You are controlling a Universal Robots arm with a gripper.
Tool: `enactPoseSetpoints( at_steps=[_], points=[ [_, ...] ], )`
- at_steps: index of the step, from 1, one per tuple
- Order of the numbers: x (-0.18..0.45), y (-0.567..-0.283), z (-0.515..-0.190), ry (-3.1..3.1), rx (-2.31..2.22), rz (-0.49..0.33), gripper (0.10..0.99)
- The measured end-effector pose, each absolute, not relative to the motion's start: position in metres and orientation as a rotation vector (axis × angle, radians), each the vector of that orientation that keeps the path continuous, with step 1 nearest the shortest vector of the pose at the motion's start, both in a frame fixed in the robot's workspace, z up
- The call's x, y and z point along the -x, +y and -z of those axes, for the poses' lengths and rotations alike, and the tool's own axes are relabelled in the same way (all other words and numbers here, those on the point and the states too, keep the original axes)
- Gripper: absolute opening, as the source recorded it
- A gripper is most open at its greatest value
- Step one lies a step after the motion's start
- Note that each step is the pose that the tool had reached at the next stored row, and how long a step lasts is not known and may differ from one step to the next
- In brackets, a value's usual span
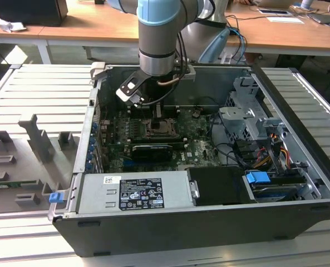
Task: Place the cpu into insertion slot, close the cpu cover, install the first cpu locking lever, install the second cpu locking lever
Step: 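Close the cpu cover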
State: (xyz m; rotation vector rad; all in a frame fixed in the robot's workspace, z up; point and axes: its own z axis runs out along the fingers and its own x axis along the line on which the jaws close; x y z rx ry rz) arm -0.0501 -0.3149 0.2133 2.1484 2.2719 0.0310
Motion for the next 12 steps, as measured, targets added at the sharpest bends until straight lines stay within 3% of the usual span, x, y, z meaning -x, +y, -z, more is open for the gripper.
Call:
enactPoseSetpoints(
  at_steps=[12],
  points=[
    [0.031, -0.315, -0.215, 2.272, -2.149, -0.03, 0.106]
  ],
)
